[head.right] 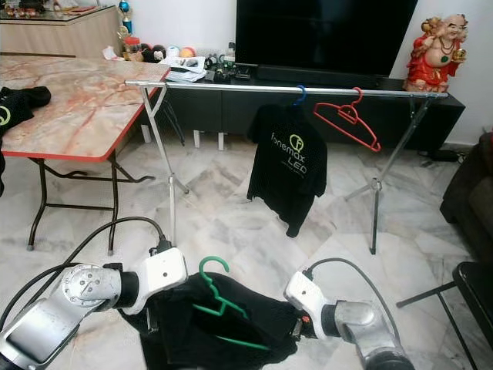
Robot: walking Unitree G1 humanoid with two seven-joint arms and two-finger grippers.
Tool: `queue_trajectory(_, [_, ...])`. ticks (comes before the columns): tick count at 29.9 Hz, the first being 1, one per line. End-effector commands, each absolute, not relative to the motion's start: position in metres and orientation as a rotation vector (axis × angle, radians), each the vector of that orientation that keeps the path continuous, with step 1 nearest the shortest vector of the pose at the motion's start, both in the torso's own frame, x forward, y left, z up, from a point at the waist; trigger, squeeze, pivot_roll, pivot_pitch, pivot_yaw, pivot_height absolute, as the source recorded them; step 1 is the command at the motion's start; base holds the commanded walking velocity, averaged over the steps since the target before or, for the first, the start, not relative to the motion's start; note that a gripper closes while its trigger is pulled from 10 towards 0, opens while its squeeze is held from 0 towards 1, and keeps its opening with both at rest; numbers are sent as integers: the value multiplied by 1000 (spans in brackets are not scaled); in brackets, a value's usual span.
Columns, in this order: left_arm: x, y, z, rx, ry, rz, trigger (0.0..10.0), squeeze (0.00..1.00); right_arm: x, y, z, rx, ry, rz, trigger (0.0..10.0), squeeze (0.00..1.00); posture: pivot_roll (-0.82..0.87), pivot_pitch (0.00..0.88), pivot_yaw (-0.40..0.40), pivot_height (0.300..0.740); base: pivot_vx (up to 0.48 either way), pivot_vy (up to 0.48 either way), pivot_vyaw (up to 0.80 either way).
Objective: Hang hanger
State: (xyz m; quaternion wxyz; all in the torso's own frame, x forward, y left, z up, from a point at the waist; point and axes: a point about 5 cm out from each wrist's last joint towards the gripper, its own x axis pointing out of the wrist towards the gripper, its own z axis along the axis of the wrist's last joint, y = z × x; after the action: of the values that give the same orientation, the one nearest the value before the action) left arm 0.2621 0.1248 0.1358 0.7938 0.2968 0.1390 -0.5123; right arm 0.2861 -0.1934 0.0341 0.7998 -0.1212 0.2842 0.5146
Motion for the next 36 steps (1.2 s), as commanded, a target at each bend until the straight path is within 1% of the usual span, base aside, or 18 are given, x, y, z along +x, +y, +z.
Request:
queue_trajectory(1, [260,119,138,629,282,-1145,10000,0,295,-189,47,-282,534,1118,10000,0,120,0,-73,740,0,0,0])
queue_trajectory(2, [260,119,138,630,282,-1148,10000,0,296,-189,47,-284,535,1116,10000,0,120,0,-74,740,0,0,0])
queue_trajectory(7, [245,124,132,660,361,-1260,10000,0,288,-198,33,-441,659,1110,10000,0,122,0,-73,740,0,0,0])
queue_trajectory(8, [239,126,130,667,390,-1309,10000,0,284,-199,29,-469,685,1123,10000,0,123,0,-74,740,0,0,0])
queue_trajectory(11, [232,127,130,677,411,-1362,10000,0,283,-201,26,-518,711,1110,10000,0,129,0,-77,740,0,0,0])
queue_trajectory(12, [226,127,131,670,423,-1424,10000,0,282,-205,20,-639,751,1079,10000,0,129,0,-77,740,0,0,0])
queue_trajectory(14, [223,125,134,657,418,-1468,10000,0,286,-207,20,-684,746,1022,10000,0,137,0,-83,740,0,0,0])
queue_trajectory(18, [222,129,130,713,444,-1487,10000,0,292,-204,24,-678,719,996,10000,0,141,0,-87,740,0,0,0])
queue_trajectory(22, [223,131,127,746,465,-1468,10000,0,296,-202,27,-678,701,989,10000,0,144,0,-91,740,0,0,0])
queue_trajectory(26, [223,128,126,731,457,-1458,10000,0,303,-196,33,-635,649,964,10000,0,142,0,-93,740,0,0,0])
queue_trajectory(33, [230,129,127,706,432,-1406,10000,0,307,-191,38,-590,605,965,10000,0,141,0,-89,740,0,0,0])
queue_trajectory(34, [231,130,128,688,430,-1391,10000,0,311,-187,45,-528,553,957,10000,0,139,0,-87,740,0,0,0])
queue_trajectory(35, [231,130,128,688,430,-1391,10000,0,311,-187,45,-528,553,957,10000,0,139,0,-87,740,0,0,0])
queue_trajectory(36, [232,130,128,686,431,-1384,10000,0,313,-185,49,-488,523,960,10000,0,138,0,-86,740,0,0,0])
